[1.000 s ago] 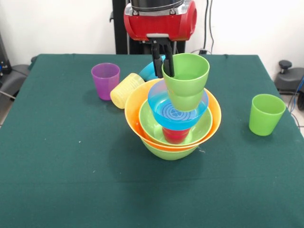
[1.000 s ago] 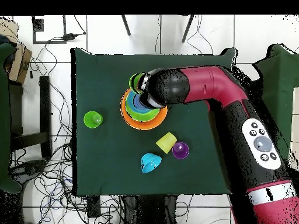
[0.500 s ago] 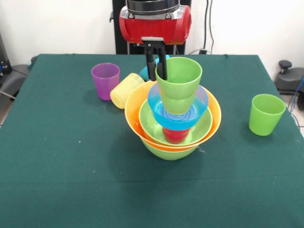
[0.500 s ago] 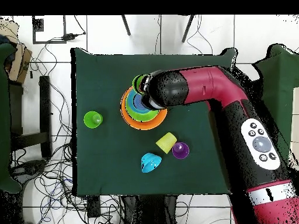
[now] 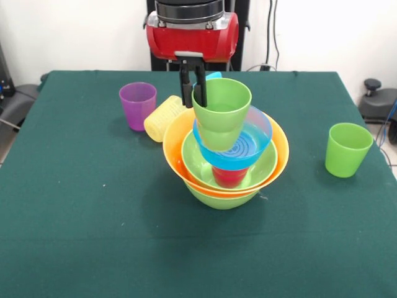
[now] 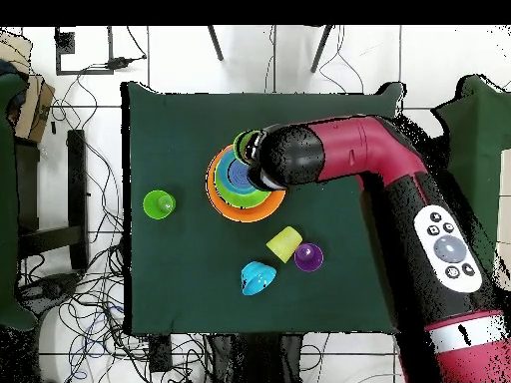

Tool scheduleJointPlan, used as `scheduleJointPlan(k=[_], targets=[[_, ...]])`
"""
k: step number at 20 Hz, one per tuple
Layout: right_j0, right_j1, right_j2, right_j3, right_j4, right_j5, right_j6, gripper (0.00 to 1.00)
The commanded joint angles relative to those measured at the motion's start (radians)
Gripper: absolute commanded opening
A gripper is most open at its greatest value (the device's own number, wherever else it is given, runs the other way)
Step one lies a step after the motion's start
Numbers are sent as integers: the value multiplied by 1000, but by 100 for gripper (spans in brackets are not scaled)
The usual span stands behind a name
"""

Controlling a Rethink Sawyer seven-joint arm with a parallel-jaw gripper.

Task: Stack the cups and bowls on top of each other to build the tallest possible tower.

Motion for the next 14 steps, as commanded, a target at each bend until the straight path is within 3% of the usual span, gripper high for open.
scheduleJointPlan(k=[1, 14], targets=[[-10, 8, -15, 91, -89, 13, -284, 0], [1, 13, -11, 79, -87, 20, -262, 0]])
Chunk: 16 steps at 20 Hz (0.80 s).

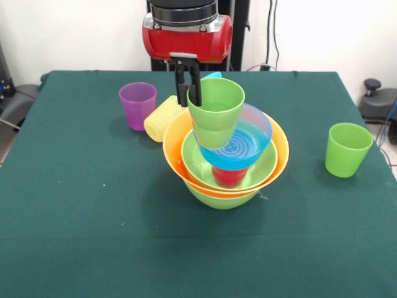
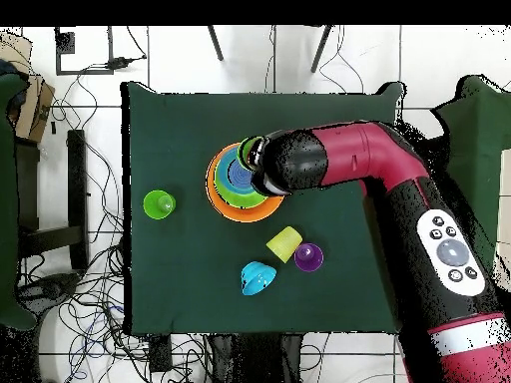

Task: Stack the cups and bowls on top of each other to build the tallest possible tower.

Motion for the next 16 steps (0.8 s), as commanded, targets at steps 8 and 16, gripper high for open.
scheduleJointPlan(k=[8, 16], targets=[[28, 11, -17, 75, -81, -7, -215, 0], [34, 13, -19, 84, -82, -16, -197, 0]])
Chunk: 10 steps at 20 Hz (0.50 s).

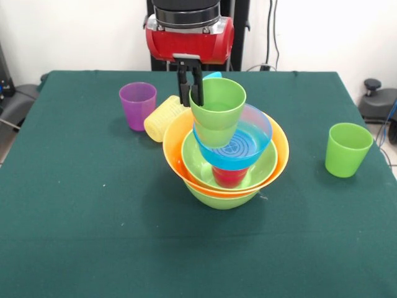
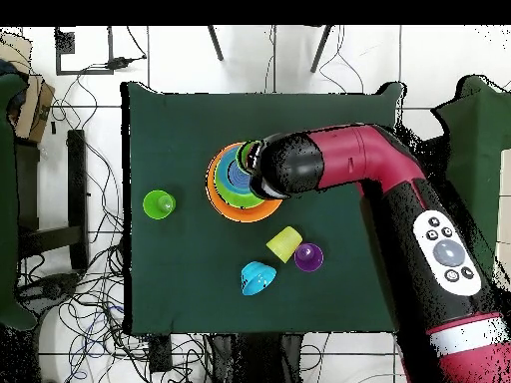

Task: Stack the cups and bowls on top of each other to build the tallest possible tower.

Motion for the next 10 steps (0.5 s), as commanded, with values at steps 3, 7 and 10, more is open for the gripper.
scheduleJointPlan(k=[3, 7, 10], targets=[[34, 8, -20, 80, -72, -22, -183, 0], [33, 5, -20, 87, -71, -26, -178, 0], [35, 3, -20, 98, -75, -37, -167, 0]])
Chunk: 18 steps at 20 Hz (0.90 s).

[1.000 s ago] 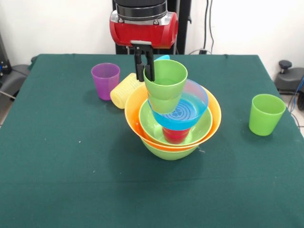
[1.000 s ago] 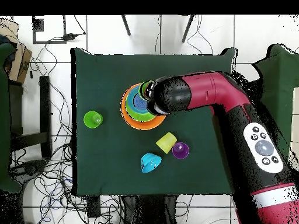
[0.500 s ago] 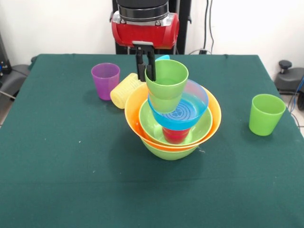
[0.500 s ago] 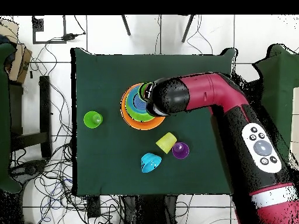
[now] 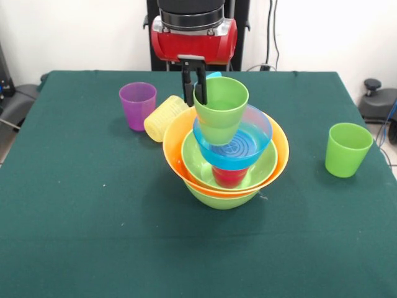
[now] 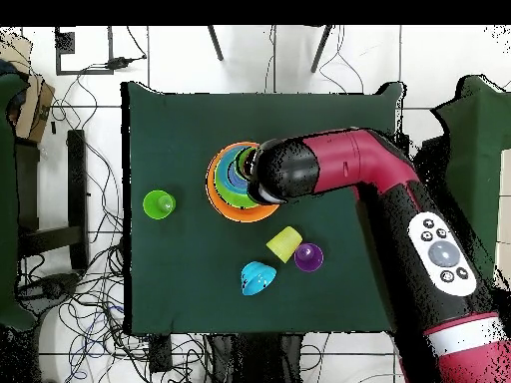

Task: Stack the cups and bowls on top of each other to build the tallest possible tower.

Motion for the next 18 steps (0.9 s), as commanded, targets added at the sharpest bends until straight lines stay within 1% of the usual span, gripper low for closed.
scheduleJointPlan(k=[1, 7, 13, 18], targets=[[34, 3, -20, 73, -71, -41, -164, 0], [30, -3, -18, 82, -69, -42, -159, 0], [31, 14, -18, 68, -76, -45, -163, 0], [33, 11, -13, 56, -71, -33, -167, 0]])
